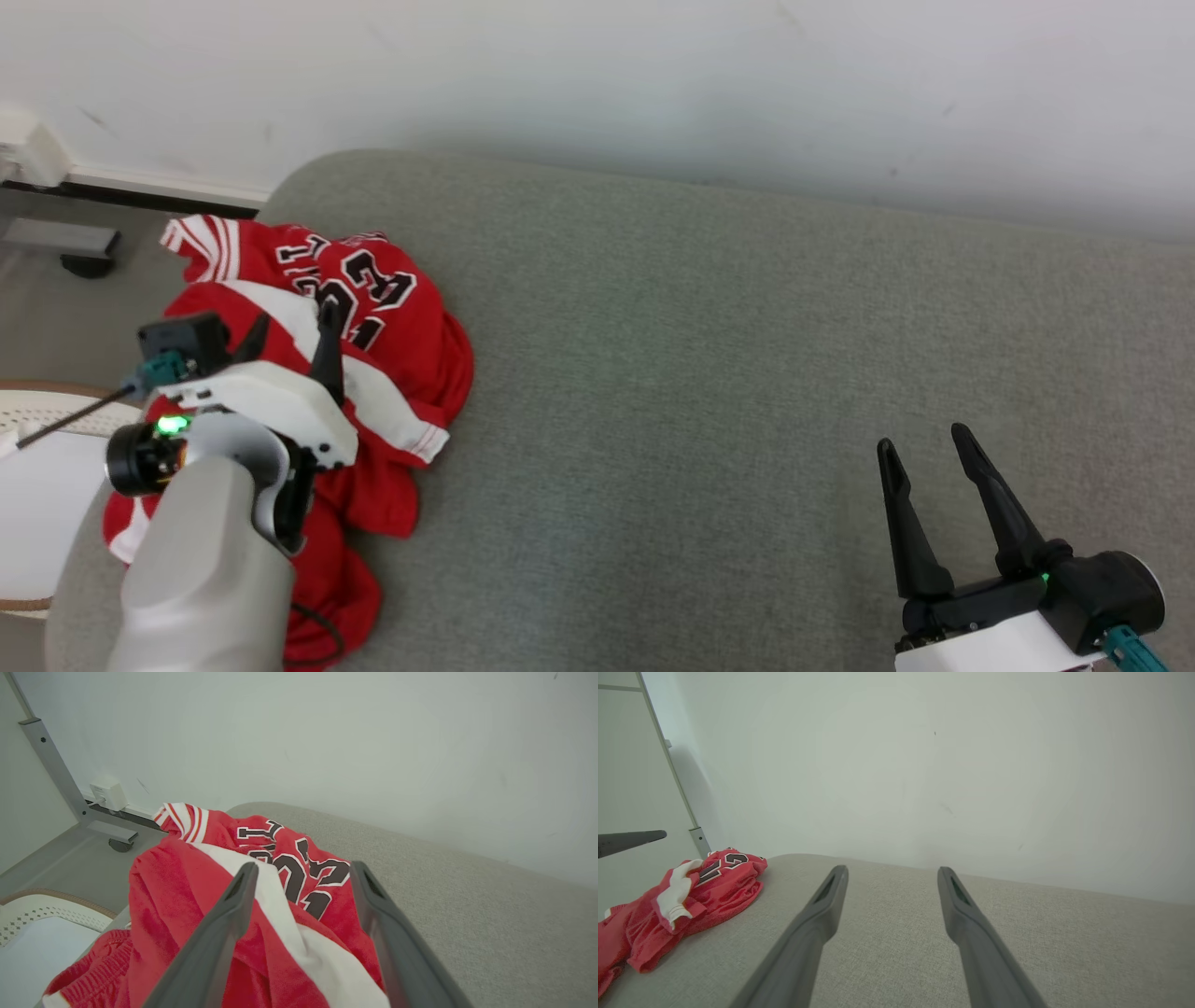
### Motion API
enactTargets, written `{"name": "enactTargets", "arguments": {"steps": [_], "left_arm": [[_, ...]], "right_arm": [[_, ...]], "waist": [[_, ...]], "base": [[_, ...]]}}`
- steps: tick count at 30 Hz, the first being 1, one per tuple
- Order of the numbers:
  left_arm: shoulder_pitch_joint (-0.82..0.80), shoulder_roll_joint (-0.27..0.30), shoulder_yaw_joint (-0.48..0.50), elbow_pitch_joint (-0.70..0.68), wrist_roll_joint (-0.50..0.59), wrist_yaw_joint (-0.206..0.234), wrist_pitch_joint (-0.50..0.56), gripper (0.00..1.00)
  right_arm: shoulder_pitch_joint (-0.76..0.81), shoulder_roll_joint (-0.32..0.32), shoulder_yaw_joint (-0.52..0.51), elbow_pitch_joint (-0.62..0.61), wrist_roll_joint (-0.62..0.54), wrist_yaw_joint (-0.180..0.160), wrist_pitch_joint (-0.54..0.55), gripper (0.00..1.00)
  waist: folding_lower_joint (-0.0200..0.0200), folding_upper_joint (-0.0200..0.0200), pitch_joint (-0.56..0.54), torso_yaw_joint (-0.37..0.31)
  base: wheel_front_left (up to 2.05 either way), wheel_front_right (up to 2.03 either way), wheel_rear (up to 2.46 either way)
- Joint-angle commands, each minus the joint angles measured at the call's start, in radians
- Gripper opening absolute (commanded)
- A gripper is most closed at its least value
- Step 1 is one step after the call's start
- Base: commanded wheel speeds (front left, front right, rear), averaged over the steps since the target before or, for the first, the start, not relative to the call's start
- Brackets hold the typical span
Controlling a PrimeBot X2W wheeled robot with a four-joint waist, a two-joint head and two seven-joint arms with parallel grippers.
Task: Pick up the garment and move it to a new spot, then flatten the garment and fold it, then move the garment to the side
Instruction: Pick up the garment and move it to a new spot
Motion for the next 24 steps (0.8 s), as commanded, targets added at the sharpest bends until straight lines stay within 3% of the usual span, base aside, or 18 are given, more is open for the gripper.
{"name": "enactTargets", "arguments": {"steps": [1, 8, 16, 24], "left_arm": [[-0.045, 0.012, 0.0, 0.038, -0.007, 0.002, 0.002, 1.0], [-0.159, 0.046, -0.006, 0.194, 0.0, 0.01, 0.016, 1.0], [-0.269, 0.083, -0.033, 0.349, 0.008, -0.02, 0.045, 1.0], [-0.314, 0.102, -0.062, 0.466, 0.017, 0.0, 0.207, 1.0]], "right_arm": [[-0.023, -0.003, 0.003, 0.003, -0.01, -0.002, 0.0, 1.0], [-0.06, -0.003, 0.011, 0.005, -0.006, -0.002, 0.0, 1.0], [-0.098, -0.003, 0.016, 0.001, 0.0, -0.002, 0.0, 1.0], [-0.123, -0.003, 0.022, 0.004, 0.011, -0.002, 0.0, 1.0]], "waist": [[-0.0001, 0.0, 0.059, -0.061], [-0.0001, 0.0, 0.114, -0.126], [-0.0001, 0.0, 0.189, -0.18], [-0.0001, 0.0, 0.24, -0.204]], "base": [[0.0, 0.0, 0.0], [0.0, 0.0, 0.0], [0.0, 0.0, 0.0], [0.0, 0.0, 0.0]]}}
